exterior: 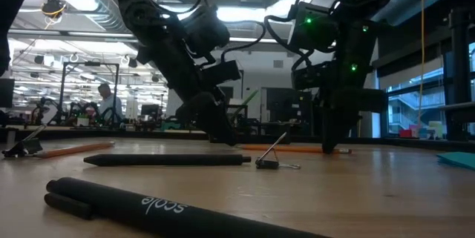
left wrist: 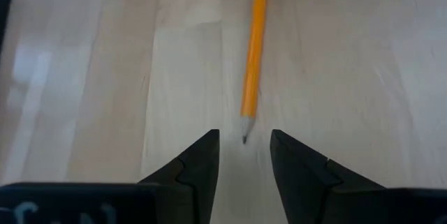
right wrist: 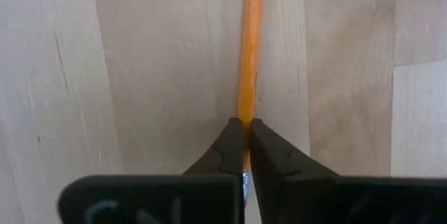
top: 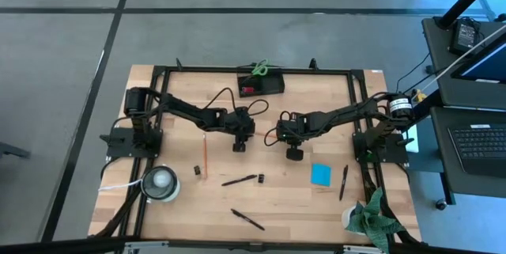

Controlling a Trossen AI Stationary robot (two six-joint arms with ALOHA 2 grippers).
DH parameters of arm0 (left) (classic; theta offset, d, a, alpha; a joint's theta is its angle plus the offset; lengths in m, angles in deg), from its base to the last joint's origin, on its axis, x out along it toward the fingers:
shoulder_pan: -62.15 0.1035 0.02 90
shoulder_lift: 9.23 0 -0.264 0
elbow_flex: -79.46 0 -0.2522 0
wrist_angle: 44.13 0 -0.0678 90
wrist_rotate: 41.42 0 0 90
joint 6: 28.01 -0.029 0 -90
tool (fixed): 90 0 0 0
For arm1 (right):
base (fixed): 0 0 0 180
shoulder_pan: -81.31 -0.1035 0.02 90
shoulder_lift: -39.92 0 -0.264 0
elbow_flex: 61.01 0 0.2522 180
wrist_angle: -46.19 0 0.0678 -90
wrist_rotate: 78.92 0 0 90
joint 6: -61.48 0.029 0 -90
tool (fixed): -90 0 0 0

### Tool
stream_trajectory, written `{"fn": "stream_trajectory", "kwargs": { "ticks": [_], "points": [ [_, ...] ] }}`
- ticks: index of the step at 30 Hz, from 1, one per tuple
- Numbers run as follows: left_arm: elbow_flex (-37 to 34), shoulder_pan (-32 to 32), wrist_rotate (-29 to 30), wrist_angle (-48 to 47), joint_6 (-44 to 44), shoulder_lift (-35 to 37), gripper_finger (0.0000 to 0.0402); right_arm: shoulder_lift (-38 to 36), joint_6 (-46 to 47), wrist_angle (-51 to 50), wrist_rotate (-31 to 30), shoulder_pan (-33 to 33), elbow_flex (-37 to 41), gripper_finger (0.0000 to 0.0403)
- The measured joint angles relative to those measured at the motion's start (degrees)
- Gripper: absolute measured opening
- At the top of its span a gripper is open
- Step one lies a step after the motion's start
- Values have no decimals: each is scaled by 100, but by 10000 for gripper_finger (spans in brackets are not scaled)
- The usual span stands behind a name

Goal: Pick and place office supplies into organizer
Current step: Put the right orange pencil into the desk organizer

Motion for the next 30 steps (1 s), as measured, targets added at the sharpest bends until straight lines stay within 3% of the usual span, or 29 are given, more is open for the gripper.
{"fn": "stream_trajectory", "kwargs": {
  "ticks": [11,22,30],
  "points": [
    [4,10,-68,265,87,-196,119,4,-13,40,4,0,-2,16],
    [25,8,-198,345,121,-452,41,4,-114,44,2,-4,-2,16],
    [24,8,-219,291,186,-500,8,2,-90,38,2,-4,-2,21]
  ]
}}
